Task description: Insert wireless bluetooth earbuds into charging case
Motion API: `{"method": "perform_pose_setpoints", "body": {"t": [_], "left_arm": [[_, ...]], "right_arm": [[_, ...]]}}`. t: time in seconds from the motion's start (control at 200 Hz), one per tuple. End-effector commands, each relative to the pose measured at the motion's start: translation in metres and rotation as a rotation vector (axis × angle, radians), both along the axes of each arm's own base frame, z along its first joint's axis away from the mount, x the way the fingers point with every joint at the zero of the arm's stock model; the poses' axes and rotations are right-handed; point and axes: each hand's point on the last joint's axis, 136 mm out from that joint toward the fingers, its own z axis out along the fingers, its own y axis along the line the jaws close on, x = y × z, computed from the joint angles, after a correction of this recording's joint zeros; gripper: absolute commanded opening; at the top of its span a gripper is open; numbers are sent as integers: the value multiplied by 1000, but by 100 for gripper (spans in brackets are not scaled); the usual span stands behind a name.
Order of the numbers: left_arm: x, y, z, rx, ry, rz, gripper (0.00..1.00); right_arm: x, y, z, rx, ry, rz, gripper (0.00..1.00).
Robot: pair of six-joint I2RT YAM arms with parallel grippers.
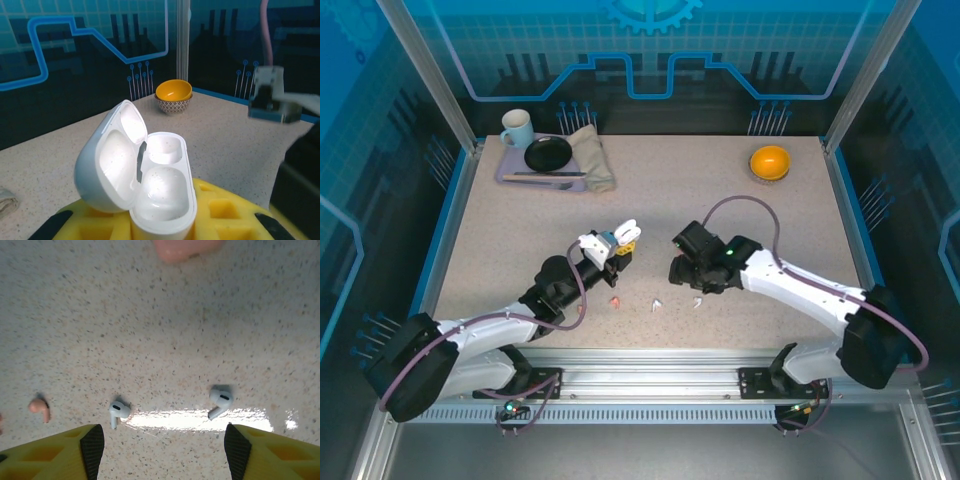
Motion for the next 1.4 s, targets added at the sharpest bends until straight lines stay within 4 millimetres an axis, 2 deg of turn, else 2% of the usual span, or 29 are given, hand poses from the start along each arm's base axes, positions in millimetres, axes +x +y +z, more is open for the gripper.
{"method": "perform_pose_setpoints", "body": {"t": [0.0, 0.32, 0.47, 0.72, 0.92, 1.396], "left_arm": [[4, 8, 23, -44, -79, 38, 0], [23, 29, 34, -92, -55, 145, 0], [24, 30, 36, -101, -56, 148, 0], [25, 31, 39, -117, -56, 148, 0], [25, 30, 39, -121, -54, 140, 0], [24, 28, 37, -120, -49, 124, 0]], "right_arm": [[2, 2, -2, -45, -1, -135, 68], [-10, 31, -44, -67, 85, -229, 68], [-18, 44, -58, -63, 125, -275, 68], [-19, 66, -75, -16, 176, -337, 67], [-20, 77, -83, 13, 208, -370, 65], [-18, 84, -91, 11, 223, -385, 53]]}}
